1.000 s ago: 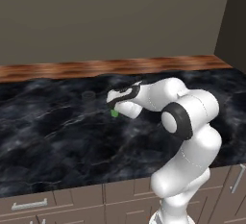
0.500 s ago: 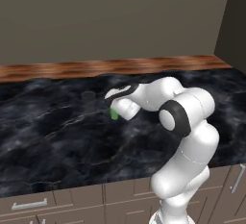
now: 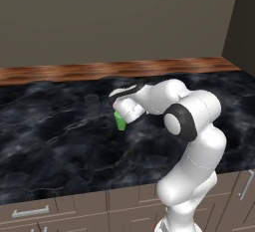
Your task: Open the cabinet directly in front. Then move the liquor and the cup to the dining counter with the jar on it.
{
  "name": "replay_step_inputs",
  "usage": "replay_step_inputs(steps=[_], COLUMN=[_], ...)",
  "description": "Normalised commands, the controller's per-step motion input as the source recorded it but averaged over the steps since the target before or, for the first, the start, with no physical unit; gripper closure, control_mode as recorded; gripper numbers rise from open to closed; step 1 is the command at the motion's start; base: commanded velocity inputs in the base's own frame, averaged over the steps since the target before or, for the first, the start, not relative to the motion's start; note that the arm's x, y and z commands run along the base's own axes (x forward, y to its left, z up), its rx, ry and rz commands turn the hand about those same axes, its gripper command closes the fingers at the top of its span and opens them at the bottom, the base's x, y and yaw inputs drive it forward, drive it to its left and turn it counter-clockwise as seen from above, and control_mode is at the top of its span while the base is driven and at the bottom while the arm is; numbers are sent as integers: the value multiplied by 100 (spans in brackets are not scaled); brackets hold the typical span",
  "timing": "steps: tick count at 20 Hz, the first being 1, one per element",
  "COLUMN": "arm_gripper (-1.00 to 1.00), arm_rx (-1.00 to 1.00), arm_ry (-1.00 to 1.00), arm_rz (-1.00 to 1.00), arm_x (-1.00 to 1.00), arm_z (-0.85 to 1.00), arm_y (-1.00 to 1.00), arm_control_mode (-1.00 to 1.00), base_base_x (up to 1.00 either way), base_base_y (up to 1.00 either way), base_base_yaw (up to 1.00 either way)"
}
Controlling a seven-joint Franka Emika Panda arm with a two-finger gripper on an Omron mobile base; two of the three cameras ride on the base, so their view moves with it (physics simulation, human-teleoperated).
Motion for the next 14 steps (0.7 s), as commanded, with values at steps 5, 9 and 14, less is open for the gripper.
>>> replay_step_inputs(steps=[5, 9, 14], arm_gripper=[-100, -100, -100], arm_rx=[0, 0, 0], arm_ry=[0, 10, 20], arm_rz=[0, -3, -8], arm_x=[0, -25, -37], arm_z=[36, 91, 100], arm_y=[0, 0, 0], arm_control_mode=[-100, -100, -100], base_base_x=[0, 0, 0], base_base_y=[0, 0, 0], base_base_yaw=[0, 0, 0])
